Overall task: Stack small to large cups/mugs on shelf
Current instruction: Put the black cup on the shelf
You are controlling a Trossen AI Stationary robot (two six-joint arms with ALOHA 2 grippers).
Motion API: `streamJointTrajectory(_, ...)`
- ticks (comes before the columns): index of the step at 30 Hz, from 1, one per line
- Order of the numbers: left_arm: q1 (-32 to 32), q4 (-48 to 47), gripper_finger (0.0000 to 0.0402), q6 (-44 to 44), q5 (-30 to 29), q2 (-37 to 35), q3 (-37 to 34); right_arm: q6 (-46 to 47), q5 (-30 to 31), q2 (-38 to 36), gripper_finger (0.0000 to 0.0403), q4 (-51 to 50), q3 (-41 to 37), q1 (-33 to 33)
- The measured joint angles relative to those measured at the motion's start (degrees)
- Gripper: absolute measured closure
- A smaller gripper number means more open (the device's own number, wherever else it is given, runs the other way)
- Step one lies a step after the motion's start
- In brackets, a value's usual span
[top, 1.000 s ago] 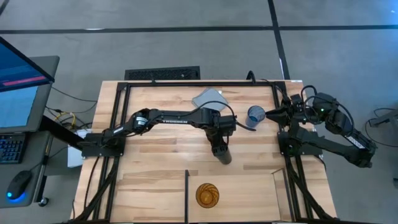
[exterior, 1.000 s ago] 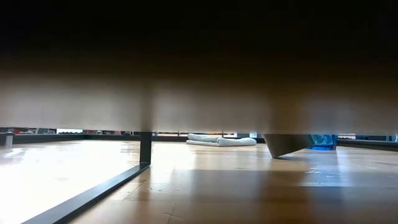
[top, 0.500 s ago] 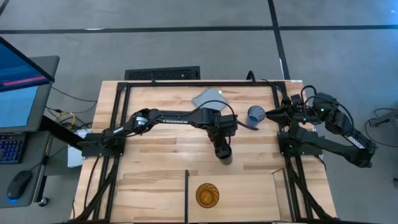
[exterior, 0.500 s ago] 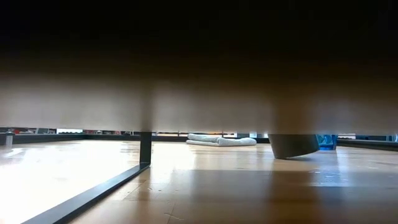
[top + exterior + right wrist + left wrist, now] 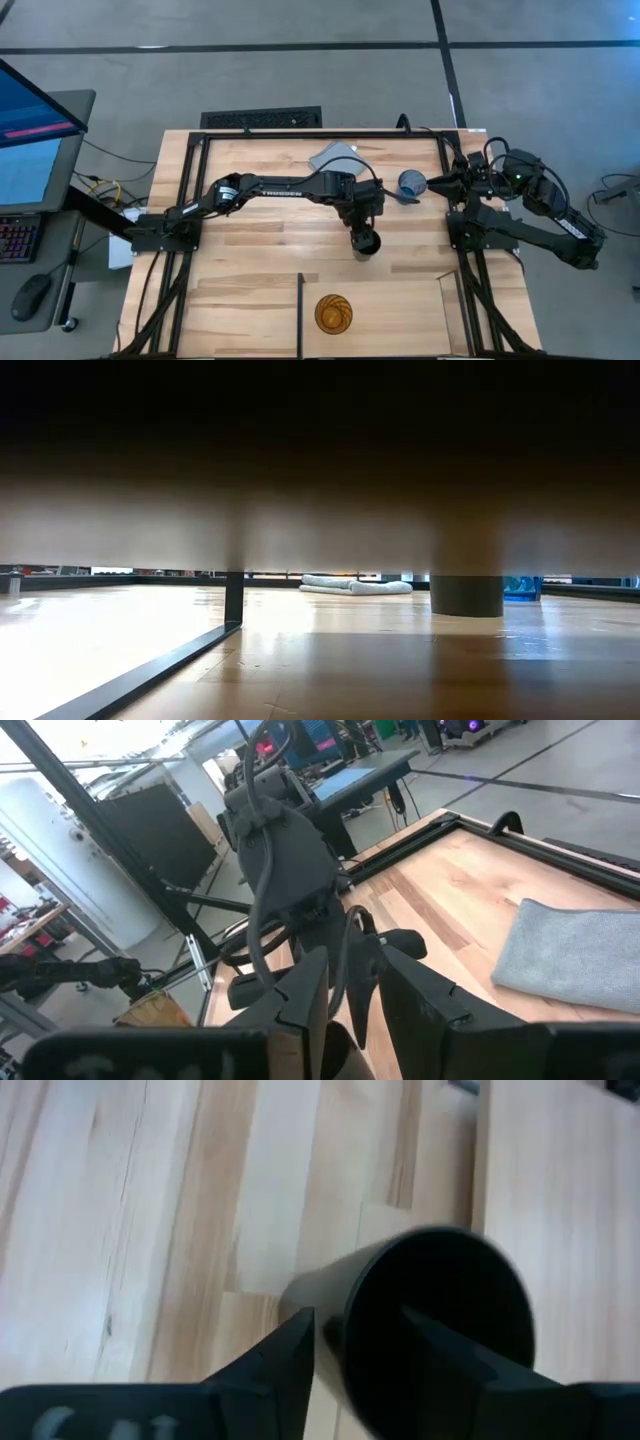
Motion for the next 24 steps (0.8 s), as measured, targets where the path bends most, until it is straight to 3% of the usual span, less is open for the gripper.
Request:
streamJointTrajectory(7, 0.17, 6.01, 0.0256, 2.06, 0.03, -0.45, 0.21, -0.02, 0.0, -0.01, 0.029, 0.0, 0.0, 0.0)
streamJointTrajectory(15, 0.59, 6.08, 0.0256, 5.03, 2.26, -4.9, 3.23, -0.02, 0.02, -0.01, 0.029, -0.04, 0.0, 0.0)
streamJointTrajectory(18, 0.7, 4.77, 0.0256, 11.36, -2.33, -9.0, 3.26, -0.09, 0.0, -0.02, 0.029, -0.01, 0.0, -0.01)
streamJointTrajectory(24, -0.25, 4.54, 0.0256, 19.38, -16.95, -18.79, 3.29, -0.09, 0.01, 0.0, 0.029, -0.03, -0.02, -0.01)
